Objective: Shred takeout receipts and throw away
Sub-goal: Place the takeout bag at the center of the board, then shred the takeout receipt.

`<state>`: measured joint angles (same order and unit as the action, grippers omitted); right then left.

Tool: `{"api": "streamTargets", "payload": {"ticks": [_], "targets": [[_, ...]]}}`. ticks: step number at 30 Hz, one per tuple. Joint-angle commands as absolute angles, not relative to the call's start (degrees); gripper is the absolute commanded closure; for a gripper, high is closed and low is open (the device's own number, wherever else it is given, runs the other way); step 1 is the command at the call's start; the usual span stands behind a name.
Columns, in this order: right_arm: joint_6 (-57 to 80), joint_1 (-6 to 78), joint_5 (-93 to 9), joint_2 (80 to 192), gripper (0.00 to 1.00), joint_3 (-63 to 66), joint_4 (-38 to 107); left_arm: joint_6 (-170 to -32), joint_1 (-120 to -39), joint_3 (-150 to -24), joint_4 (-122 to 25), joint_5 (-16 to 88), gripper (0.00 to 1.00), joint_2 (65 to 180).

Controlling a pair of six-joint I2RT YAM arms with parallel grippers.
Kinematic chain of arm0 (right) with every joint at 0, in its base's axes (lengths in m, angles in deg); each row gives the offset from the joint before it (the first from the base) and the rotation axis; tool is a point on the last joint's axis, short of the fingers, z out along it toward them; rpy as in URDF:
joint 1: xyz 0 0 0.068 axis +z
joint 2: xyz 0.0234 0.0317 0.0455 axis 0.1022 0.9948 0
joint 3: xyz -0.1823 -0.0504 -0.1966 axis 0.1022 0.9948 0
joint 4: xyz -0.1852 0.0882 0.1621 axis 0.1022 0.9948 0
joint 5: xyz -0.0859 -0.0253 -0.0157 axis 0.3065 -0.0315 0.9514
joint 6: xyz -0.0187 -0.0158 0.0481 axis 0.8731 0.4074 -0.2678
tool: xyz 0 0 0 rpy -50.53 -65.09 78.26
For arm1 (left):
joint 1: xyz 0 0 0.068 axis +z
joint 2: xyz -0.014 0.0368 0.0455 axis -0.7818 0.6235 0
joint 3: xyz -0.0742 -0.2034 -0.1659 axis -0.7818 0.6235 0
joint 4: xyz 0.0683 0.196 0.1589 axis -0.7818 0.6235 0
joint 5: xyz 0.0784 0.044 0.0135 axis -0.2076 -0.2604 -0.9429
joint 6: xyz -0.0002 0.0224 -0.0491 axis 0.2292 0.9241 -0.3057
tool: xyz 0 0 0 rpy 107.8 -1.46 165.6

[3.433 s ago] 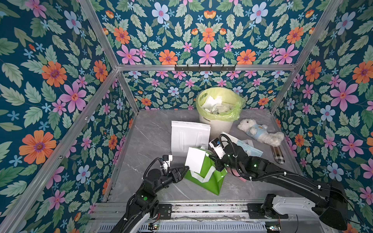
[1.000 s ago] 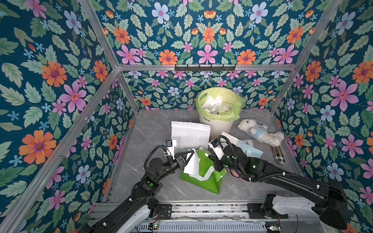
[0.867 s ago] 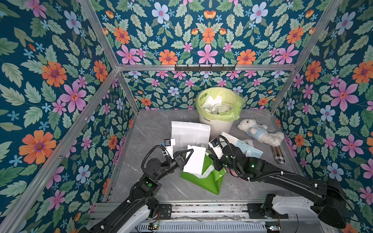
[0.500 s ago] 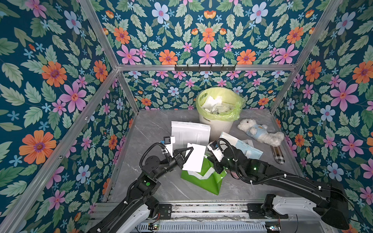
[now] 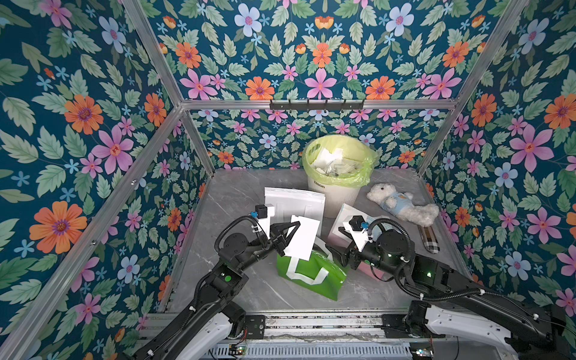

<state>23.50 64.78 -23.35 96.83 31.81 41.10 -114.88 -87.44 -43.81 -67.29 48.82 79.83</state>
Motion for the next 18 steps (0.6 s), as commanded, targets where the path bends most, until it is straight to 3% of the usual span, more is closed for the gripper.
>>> {"api": "streamTargets", "payload": {"ticks": [1, 4, 9, 14, 18], "targets": [[25.2, 64.7, -13.0, 96.0, 0.13, 32.5, 37.7, -112.8, -87.4, -44.9, -72.4, 48.4, 1.0, 81.5], [25.6, 61.6, -8.7, 97.4, 0.11, 30.6, 40.1, -112.2, -87.4, -46.7, -74.0, 47.4, 1.0, 84.4], [23.4, 54.0, -14.4, 99.9, 0.11, 26.1, 43.2, -109.8, -87.4, -51.6, -74.4, 46.9, 1.0, 90.6], [16.6, 45.9, -29.1, 98.2, 0.11, 25.0, 39.7, -110.9, -87.3, -53.8, -80.3, 49.7, 1.0, 96.1], [12.9, 44.9, -39.5, 96.8, 0.09, 26.3, 33.2, -112.5, -87.4, -54.2, -85.3, 52.6, 1.0, 99.6]]}}
